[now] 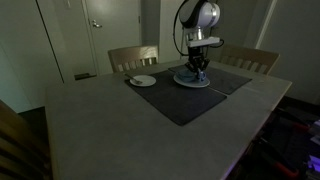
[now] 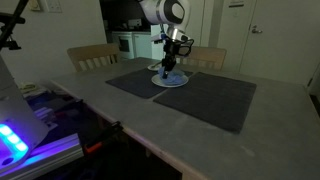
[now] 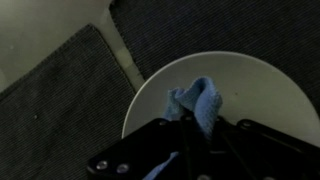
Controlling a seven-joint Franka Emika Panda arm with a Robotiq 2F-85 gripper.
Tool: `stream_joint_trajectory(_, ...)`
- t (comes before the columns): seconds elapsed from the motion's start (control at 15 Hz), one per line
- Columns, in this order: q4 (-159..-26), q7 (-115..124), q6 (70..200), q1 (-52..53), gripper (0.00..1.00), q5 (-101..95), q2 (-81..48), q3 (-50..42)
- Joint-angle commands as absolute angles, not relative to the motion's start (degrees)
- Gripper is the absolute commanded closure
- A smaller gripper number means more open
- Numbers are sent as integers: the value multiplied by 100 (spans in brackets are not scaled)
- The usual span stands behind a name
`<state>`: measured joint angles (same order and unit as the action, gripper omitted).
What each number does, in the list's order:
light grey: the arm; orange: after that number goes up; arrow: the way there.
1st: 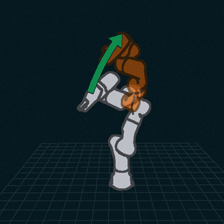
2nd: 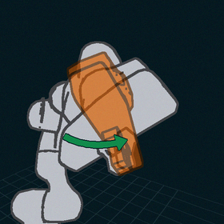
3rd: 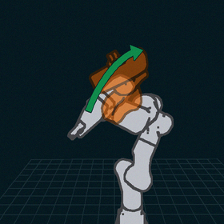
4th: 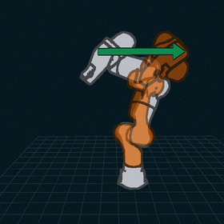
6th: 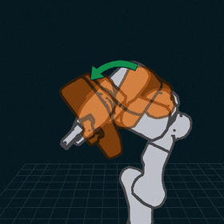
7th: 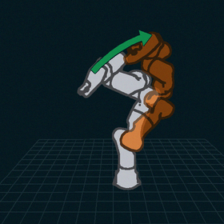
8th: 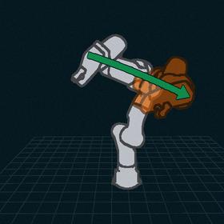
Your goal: Use the blue towel to wipe the white plate on the right
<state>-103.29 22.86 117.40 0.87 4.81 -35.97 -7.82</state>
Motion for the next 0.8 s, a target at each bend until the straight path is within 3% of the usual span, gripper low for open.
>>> stream_joint_trajectory(0.0, -10480, 2220, 11009, 107, 98, 500, -3313, -619)
stream_joint_trajectory(0.2, -10480, 2104, 10648, 112, 98, 644, -3237, -426)
stream_joint_trajectory(0.73, -10556, 2056, 12255, 83, 98, 753, -3341, -339)
